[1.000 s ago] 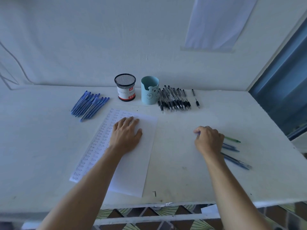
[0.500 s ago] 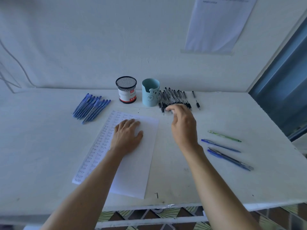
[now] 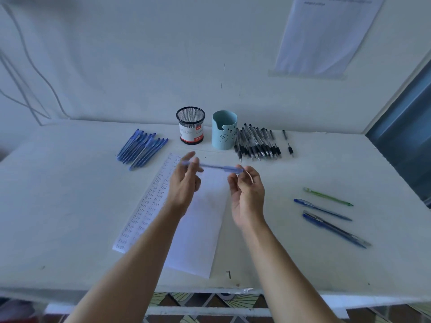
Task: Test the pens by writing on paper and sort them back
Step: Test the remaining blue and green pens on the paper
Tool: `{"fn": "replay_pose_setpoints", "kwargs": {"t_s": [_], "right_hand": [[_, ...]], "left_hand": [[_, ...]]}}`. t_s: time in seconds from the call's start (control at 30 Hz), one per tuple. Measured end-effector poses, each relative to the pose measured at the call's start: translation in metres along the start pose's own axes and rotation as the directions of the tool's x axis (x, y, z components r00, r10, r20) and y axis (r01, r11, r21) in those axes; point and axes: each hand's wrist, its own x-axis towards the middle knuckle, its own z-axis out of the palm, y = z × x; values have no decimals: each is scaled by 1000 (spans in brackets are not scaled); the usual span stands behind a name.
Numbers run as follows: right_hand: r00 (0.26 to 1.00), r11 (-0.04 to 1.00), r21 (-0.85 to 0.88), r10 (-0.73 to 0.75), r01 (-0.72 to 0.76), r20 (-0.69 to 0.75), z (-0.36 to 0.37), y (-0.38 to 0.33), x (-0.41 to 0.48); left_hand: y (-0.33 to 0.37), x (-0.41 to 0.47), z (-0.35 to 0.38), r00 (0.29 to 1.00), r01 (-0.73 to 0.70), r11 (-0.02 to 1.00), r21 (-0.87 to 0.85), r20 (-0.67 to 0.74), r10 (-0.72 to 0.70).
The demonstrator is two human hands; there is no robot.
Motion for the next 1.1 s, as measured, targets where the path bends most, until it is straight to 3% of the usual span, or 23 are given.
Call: {"fn": "replay_pose_setpoints", "kwargs": {"t_s": [0.1,0.17,0.23,0.3,0.37,0.53,0.67,0.9,1.1], "right_hand": [[998,996,-61,58,-57,5,-4,3,1],[994,982,-170,95,-85,51,-8,3,4],[986,923,-380,110,-56,122,-10,0,6],[973,724,-683,71,100,218,-12,-2,7],[955,551,-805,46,219,292,-12,-2,10],[937,392,-870,56,298,346,-11,-7,18],[917,267,-884,8,383,400,-10,-10,17],[832,79,-834,-170,546,528,-9,1,22],[769,-70,-790,-192,609,610,-15,11,26]], "left_hand": [[8,3,2,991,132,905,-405,83,-107],[15,3,0,984,170,833,-527,129,-119],[18,4,-2,982,178,825,-537,147,-117],[20,4,-2,985,143,872,-468,150,-81],[20,4,-2,984,121,894,-431,169,-51],[15,5,-7,970,87,980,-176,239,-43],[14,6,-5,984,18,997,-69,178,-6],[9,9,10,994,107,990,-87,10,-106],[2,12,19,959,260,935,-242,-49,-280]]}}
